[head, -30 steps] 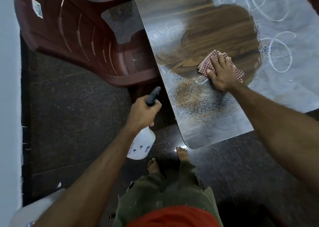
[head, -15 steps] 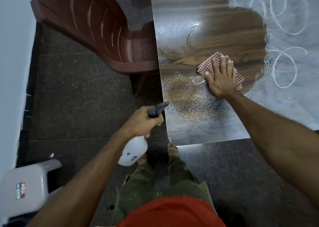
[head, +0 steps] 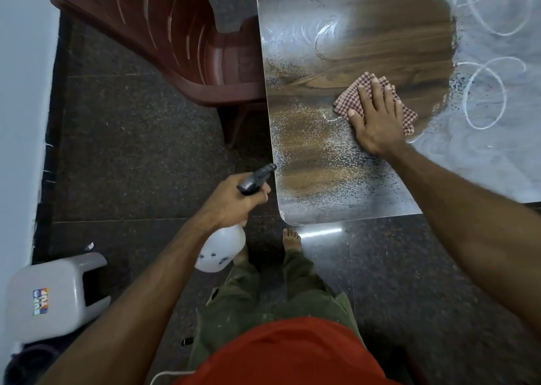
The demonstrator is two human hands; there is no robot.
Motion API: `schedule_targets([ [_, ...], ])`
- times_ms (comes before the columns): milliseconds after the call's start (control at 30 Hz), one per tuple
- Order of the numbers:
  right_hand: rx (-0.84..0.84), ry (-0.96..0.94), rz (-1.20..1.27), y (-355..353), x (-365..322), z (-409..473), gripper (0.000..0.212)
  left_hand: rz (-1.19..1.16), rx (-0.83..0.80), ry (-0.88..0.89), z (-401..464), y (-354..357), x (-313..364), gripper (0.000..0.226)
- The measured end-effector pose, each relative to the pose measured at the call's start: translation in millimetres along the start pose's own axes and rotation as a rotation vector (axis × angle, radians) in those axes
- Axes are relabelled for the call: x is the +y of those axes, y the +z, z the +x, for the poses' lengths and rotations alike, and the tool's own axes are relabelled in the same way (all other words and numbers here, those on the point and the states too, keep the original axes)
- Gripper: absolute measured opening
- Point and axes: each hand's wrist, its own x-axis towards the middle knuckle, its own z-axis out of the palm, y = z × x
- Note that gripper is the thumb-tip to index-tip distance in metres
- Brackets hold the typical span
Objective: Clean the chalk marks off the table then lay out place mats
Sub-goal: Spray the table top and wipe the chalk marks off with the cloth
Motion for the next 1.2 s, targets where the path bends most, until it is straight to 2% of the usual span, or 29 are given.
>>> schedule_targets([
  [167,-0.008,-0.063,-0.077,17,-14,-71,0.068,-0.097,0.142,0.073,10,-12,6,0.008],
  [267,-0.024,-0.122,-0.107,33,-38,-102,0.072,-0.108,0.159,0.116,17,-19,14,0.009],
  [400,-0.042,-0.166,-0.102,28,-51,-72,0.075,-0.095,0.156,0.137,25,-23,24,0.010],
  [567,0.010,-0.114,-0.118,28,-84,-28,0.071,-0.113,0.195,0.161,34,-30,35,0.012],
  [700,-0.005,-0.212,-0.113,46,-97,-73,0.070,-0.148,0.222,0.166,40,-38,40,0.014],
  [833,-0.040,-0.227,-0.134,50,-72,-118,0.070,-0.186,0.249,0.171,43,-48,40,0.013],
  [1033,0.059,-0.014,-0.120,17,-62,-26,0.075,-0.178,0.265,0.183,52,-58,39,0.012],
  [1200,0.065,-0.096,-0.133,20,-120,22,0.073,-0.167,0.272,0.202,62,-66,43,0.014],
])
